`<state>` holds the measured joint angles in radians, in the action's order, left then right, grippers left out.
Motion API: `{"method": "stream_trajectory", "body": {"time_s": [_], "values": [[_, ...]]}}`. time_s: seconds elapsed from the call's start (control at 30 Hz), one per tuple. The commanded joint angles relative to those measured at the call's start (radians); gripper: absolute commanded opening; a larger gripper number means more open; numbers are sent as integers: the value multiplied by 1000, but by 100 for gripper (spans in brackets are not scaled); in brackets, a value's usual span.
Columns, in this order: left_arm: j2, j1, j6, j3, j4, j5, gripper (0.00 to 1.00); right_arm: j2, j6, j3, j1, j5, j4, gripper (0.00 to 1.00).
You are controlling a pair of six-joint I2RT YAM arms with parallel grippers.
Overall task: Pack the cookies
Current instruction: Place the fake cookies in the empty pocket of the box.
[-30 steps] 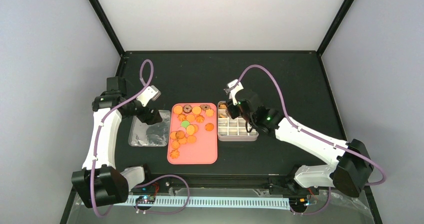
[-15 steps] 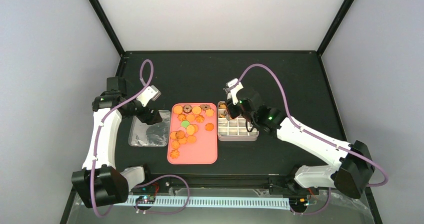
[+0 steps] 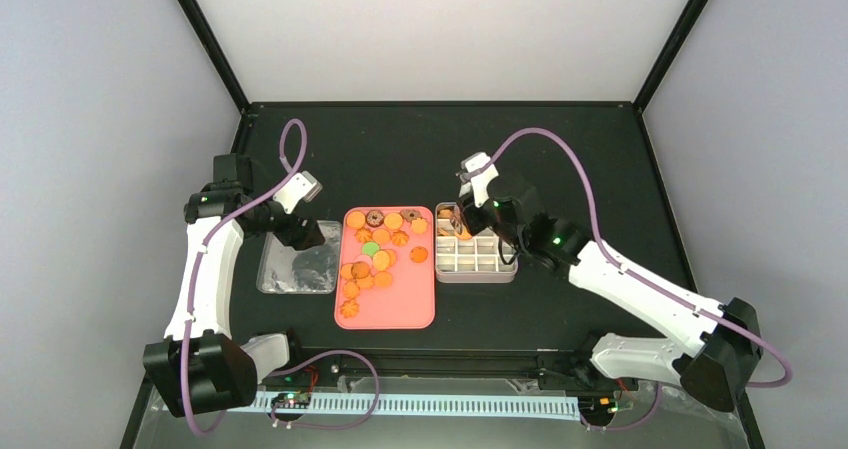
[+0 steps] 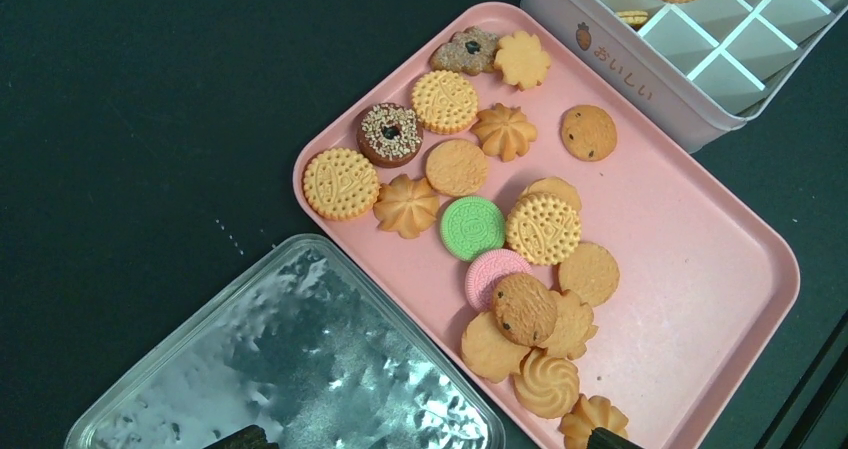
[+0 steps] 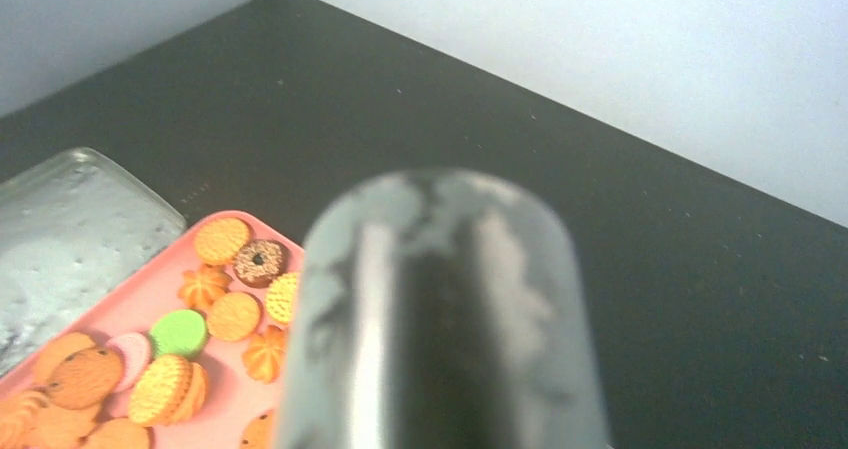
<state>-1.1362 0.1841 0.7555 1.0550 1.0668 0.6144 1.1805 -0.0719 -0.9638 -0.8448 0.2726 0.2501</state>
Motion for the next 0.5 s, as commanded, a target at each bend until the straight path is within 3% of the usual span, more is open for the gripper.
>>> {"method": "stream_trajectory", "body": {"time_s": [0.0,0.47], "values": [[7,8,12,-1,18,28,83,-48,11,13,-5,-79,-42,34],[11,8,12,1,20,27,83,56,47,12,-14,-63,-52,34]]}}
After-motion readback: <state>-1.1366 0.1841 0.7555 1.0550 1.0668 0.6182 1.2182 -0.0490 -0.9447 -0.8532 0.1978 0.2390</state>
